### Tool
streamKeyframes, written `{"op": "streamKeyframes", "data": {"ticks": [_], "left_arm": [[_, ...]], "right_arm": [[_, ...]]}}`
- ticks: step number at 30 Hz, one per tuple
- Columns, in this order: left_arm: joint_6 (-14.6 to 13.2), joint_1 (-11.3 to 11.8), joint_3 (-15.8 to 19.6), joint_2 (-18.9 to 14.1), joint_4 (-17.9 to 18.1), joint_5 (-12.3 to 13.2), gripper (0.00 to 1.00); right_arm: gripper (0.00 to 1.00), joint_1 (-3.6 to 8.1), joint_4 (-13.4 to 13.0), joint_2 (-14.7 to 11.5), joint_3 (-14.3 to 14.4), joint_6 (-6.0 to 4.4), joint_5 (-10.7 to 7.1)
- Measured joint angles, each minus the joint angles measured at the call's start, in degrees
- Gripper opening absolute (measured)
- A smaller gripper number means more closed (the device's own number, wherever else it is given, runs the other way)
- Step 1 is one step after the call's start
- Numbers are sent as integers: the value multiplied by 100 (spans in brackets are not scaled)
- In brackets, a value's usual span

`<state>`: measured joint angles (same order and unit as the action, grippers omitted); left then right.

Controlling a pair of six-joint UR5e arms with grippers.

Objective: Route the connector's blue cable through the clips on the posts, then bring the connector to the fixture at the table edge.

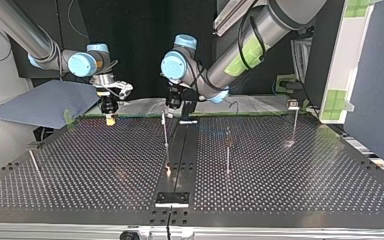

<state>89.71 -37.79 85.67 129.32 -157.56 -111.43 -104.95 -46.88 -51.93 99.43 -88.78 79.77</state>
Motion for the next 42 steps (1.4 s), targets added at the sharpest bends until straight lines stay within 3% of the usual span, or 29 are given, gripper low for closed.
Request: {"op": "streamKeyframes", "data": {"ticks": [16,42], "left_arm": [[-31,-256,215,-60,19,-37,100],[31,-304,216,-62,5,-148,100]], "right_arm": [[0,4,8,2,2,-17,-28],[0,1,37,6,2,-36,-60]]}}
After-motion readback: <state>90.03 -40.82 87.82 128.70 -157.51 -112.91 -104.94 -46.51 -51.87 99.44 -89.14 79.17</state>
